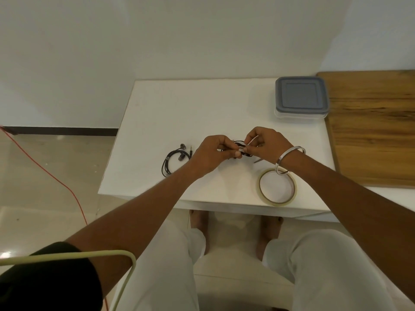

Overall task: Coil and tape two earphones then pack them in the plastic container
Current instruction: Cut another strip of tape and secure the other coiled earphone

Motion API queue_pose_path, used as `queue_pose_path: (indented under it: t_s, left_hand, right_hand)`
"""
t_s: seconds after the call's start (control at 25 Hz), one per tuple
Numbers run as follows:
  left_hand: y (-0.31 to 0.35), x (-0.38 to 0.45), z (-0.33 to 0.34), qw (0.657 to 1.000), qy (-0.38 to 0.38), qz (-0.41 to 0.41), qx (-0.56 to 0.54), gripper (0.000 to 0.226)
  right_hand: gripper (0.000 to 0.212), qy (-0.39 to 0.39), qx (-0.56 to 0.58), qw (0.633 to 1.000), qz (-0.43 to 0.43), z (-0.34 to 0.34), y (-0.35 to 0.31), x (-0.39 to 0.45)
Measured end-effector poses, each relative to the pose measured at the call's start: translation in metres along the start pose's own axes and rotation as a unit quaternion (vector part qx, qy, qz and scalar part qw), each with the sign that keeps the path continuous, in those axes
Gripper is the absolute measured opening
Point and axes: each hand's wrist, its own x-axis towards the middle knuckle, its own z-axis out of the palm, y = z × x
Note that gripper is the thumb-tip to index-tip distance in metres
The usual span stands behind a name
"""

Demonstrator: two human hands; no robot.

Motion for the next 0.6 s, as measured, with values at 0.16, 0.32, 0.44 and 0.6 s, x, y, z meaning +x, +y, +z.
queue_pose_path:
  t_s: [0.16,0.32,0.44,0.6]
  left_hand:
    - [0.001,-0.001,-0.004,0.999,-0.011,0.019,-0.035,0.015]
    - [0.0,-0.002,-0.004,0.996,0.003,-0.001,-0.086,0.011]
    - [-0.001,0.0,-0.005,0.993,0.03,-0.017,-0.11,0.01]
    - [0.002,0.002,-0.004,0.995,0.033,-0.015,-0.094,0.011]
  right_hand:
    - [0.005,-0.021,0.008,0.999,-0.032,-0.003,0.002,0.0]
    - [0.014,-0.014,0.01,0.999,-0.049,-0.003,0.005,-0.002]
    - [0.018,-0.021,0.068,0.995,-0.07,-0.002,0.004,-0.009]
    - [0.014,0.007,0.007,0.996,-0.084,0.002,0.005,-0.009]
